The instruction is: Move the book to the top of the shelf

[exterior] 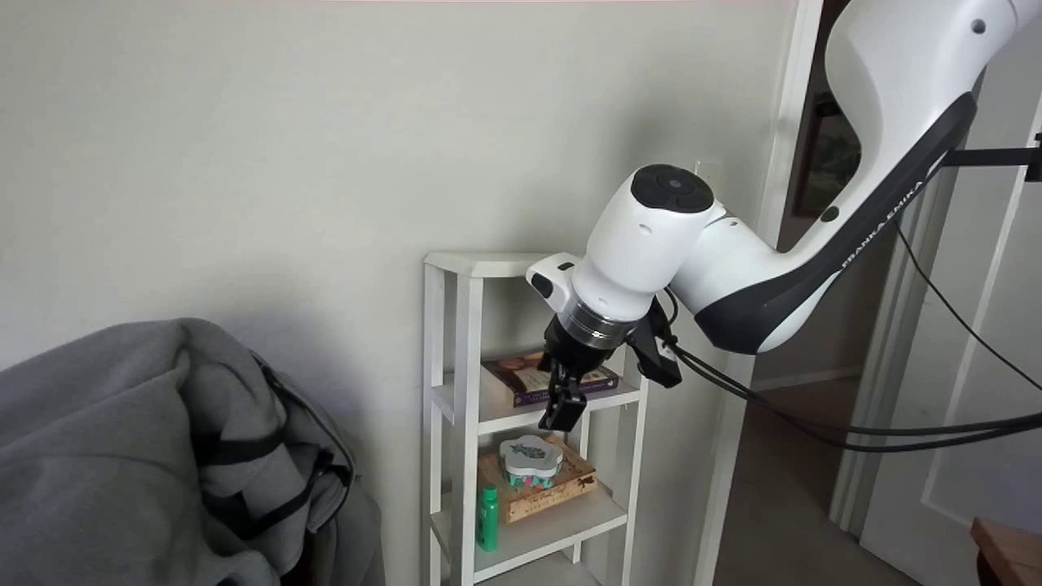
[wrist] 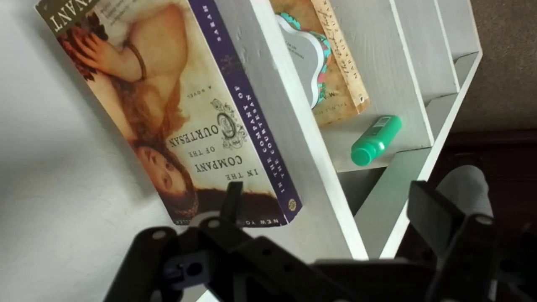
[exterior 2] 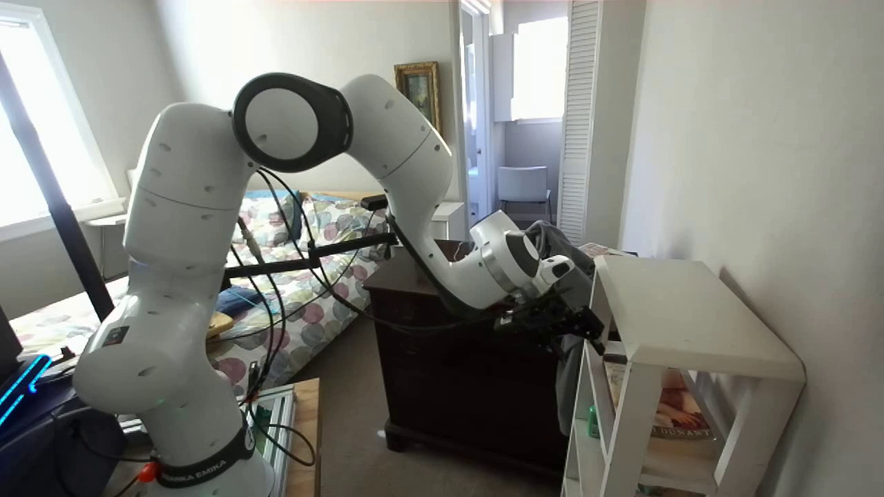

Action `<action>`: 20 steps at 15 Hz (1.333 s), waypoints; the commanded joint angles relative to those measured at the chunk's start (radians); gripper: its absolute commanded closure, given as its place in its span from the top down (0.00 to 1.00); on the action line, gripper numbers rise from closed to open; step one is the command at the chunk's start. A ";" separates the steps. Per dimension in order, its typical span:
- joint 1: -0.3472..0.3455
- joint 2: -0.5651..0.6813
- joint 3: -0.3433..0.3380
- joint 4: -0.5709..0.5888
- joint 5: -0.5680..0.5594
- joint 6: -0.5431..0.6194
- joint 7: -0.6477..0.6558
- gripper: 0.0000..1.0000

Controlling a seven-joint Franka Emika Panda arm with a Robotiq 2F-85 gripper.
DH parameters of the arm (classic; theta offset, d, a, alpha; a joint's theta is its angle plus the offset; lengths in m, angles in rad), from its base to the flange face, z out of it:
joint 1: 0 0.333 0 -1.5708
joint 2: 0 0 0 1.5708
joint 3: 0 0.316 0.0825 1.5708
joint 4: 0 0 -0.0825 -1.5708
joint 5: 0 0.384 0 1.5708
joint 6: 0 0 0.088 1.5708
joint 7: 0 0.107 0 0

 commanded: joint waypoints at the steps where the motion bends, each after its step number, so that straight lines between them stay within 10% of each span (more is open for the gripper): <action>1: 0.001 0.056 -0.028 0.065 -0.064 0.066 0.034 1.00; 20: -0.094 0.101 0.044 0.017 0.101 0.266 -0.049 1.00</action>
